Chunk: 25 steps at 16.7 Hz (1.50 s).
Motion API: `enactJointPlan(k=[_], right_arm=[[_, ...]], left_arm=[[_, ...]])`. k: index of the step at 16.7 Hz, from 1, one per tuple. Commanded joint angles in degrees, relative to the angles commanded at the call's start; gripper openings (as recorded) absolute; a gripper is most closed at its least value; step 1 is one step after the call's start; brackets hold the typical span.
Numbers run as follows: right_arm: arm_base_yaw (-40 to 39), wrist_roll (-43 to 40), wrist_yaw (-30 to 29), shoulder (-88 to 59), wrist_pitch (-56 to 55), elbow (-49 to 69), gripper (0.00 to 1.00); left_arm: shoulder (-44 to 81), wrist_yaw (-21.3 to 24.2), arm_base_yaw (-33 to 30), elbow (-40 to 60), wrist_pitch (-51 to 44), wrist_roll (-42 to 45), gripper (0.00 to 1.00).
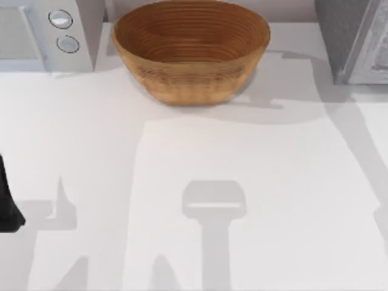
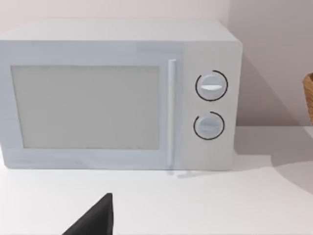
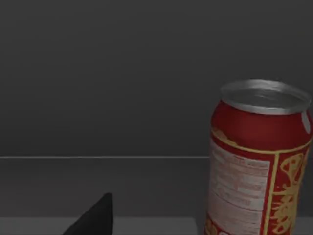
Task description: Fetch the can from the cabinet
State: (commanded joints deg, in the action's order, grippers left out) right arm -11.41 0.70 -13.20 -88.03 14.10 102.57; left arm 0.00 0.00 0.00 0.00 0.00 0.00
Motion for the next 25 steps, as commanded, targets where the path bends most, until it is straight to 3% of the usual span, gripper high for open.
enactJointPlan(k=[4,9,22,25], right_arm=[[1.3,0.0,1.2,-7.7,0.0,7.7,1.0],[1.5,0.0,1.4,-8.6,0.0,8.6,1.0],[1.5,0.0,1.4,-8.6,0.0,8.6,0.02],[1.5,0.0,1.4,-8.6,0.0,8.6,0.0]], left_arm=[[0.0,0.0,0.0,0.0,0.0,0.0,1.0],[0.0,0.0,0.0,0.0,0.0,0.0,1.0],[0.0,0.0,0.0,0.0,0.0,0.0,1.0],[0.0,0.0,0.0,0.0,0.0,0.0,1.0]])
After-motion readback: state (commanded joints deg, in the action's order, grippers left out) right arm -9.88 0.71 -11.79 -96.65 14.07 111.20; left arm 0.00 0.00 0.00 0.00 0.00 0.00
